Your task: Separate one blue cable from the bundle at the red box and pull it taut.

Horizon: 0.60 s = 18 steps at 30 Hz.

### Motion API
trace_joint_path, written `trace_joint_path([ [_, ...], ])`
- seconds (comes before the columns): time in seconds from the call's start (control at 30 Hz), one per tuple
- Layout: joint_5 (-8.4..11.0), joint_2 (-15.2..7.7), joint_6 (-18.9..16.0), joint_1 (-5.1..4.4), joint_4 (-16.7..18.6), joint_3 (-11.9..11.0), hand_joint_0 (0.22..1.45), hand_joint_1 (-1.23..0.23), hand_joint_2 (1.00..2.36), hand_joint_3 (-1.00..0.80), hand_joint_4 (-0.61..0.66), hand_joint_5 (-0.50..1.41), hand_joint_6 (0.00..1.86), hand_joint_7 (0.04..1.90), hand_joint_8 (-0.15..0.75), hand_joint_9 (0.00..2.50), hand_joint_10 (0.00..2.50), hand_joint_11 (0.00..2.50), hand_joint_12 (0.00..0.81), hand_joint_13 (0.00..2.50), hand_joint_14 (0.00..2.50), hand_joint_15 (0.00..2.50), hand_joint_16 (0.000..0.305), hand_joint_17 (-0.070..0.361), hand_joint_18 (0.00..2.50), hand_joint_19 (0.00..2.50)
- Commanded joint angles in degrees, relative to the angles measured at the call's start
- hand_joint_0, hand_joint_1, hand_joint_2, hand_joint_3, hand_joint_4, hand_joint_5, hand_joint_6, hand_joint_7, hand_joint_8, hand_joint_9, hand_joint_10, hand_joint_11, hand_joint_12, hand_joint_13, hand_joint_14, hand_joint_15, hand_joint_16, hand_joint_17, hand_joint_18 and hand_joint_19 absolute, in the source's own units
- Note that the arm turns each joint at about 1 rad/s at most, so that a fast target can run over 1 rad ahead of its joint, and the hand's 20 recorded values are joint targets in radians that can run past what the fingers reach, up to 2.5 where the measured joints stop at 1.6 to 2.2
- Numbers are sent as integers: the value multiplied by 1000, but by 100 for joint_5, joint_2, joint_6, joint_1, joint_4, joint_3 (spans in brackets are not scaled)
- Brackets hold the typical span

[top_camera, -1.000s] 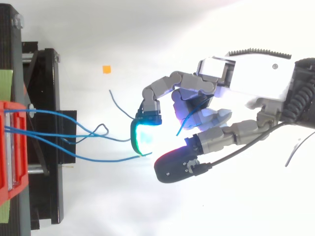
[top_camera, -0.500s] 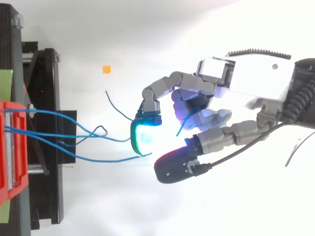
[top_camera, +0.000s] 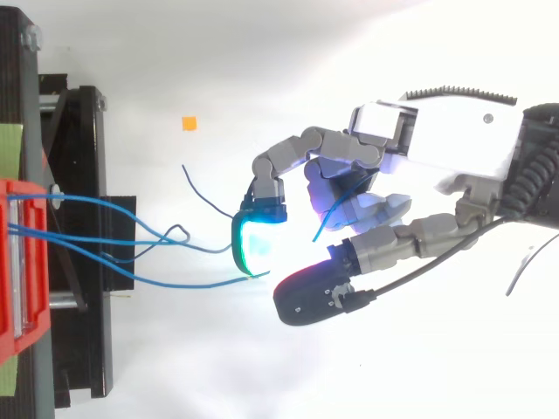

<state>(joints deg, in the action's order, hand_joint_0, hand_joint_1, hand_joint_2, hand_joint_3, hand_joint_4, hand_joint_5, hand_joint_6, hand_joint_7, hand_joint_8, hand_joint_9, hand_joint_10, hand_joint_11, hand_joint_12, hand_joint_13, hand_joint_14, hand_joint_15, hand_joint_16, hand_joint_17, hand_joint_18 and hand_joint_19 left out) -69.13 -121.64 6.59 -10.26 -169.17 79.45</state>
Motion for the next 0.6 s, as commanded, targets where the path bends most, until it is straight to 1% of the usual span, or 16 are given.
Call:
trace_joint_path([
  [0.0,-21,0,0,-2,-1,0,578,-702,1023,-103,-78,-121,881,1128,309,494,2500,2058,403,909,2500,1443,43,97,1346,1426],
  [0.17,5,0,0,-2,7,0,579,-703,1023,-103,-78,-121,881,1127,306,495,2500,2068,403,909,2500,1436,43,98,1345,1422],
  [0.23,-4,0,0,7,-1,0,579,-703,1023,-102,-81,-121,880,1133,309,496,2500,2050,401,907,2500,1438,43,97,1346,1424],
  [0.27,-4,0,0,-2,7,-9,579,-703,1024,-106,-83,-121,880,1134,310,496,2500,2078,402,906,2500,1438,43,96,1347,1417],
  [0.3,-4,-8,0,-2,7,-9,578,-703,1023,-100,-81,-121,880,1133,311,497,2500,2051,401,906,2500,1438,42,94,1343,1444],
  [0.33,-4,0,0,7,7,0,579,-703,1024,-106,-82,-121,880,1135,310,495,2500,2080,400,904,2500,1440,42,95,1345,1464],
  [0.43,-4,0,0,-2,7,0,579,-704,1023,-104,-81,-121,880,1131,305,495,2500,2050,401,907,2500,1436,42,95,1353,1425],
  [0.57,-4,0,0,-2,-1,0,580,-704,1023,-107,-80,-121,880,1130,308,496,2500,2049,402,909,2500,1436,43,98,1346,1444],
])
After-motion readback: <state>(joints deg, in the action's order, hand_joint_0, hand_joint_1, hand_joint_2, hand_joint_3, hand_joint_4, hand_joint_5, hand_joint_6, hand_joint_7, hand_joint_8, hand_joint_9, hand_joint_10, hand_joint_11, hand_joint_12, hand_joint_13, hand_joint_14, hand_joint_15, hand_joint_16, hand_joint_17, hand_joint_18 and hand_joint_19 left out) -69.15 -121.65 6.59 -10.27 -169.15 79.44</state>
